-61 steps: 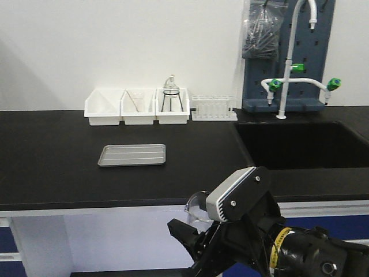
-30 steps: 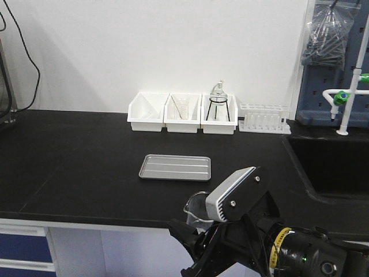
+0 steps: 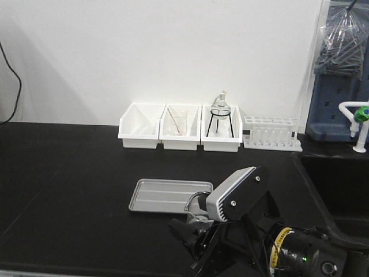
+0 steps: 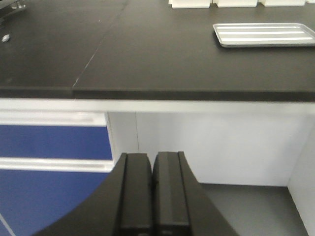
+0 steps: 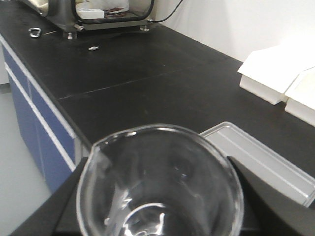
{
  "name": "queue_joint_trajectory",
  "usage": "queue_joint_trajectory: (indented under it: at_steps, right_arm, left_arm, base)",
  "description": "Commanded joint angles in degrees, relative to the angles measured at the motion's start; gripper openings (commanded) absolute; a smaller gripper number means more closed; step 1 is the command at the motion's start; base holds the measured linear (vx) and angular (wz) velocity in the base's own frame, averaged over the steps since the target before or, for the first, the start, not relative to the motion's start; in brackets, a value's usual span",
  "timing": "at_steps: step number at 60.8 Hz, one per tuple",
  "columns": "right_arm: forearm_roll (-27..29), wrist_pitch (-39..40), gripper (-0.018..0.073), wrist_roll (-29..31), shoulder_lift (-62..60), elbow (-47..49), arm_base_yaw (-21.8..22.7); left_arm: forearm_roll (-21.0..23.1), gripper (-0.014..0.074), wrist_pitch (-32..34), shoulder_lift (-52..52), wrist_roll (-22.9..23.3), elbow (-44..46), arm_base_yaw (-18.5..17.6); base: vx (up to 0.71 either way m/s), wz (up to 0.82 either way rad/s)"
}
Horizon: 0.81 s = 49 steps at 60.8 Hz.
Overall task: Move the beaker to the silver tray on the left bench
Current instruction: 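Hold the beaker in the right gripper while driving to the silver tray, then carry the beaker with the right gripper over the silver tray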
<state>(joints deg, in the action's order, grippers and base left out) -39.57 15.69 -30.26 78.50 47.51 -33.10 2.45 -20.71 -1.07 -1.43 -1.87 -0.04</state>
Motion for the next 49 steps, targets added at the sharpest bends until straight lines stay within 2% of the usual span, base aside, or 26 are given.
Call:
queue_joint_trajectory:
  at_steps: [1, 49]
  right_arm:
    - [0.9, 3.8, -0.0011, -0.1, -1.8, 1.7, 0.1]
    - [0.9, 3.8, -0.0011, -0.1, -1.8, 1.7, 0.1]
  left_arm:
    - [0.4, 0.0001, 4.5, -0.3, 0.0, -1.1, -0.2]
    - [0.4, 0.0001, 4.5, -0.3, 0.0, -1.1, -0.2]
  base:
    - [0.34, -0.01]
    - [0.3, -0.03]
